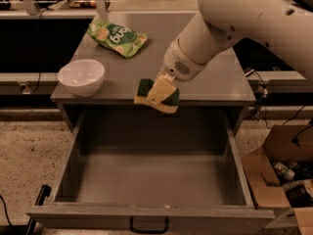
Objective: Place sponge into top drawer
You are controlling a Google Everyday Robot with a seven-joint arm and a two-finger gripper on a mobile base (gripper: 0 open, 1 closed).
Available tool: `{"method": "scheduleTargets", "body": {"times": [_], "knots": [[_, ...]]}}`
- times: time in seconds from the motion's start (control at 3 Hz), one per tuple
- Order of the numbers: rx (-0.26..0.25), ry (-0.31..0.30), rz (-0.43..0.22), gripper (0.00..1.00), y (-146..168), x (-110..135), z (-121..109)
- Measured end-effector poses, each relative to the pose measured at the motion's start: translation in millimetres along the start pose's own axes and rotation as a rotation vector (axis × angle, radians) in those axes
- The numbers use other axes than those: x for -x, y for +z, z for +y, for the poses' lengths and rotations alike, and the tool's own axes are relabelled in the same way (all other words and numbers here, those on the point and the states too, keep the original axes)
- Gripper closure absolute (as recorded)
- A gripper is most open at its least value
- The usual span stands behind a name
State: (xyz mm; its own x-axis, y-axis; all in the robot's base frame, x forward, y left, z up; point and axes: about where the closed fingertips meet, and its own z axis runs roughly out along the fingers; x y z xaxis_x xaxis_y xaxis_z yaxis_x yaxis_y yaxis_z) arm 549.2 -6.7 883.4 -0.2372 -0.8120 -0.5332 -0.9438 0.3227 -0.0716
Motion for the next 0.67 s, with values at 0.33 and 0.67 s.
{"method": "scheduleTargets", "body": {"times": [0.33, 0.67], "knots": [[0.034, 0.014, 0.044, 1.00, 25.9, -22.4, 18.4], [0.033, 0.013, 0.046, 1.00, 26.7, -23.5, 18.9]]}}
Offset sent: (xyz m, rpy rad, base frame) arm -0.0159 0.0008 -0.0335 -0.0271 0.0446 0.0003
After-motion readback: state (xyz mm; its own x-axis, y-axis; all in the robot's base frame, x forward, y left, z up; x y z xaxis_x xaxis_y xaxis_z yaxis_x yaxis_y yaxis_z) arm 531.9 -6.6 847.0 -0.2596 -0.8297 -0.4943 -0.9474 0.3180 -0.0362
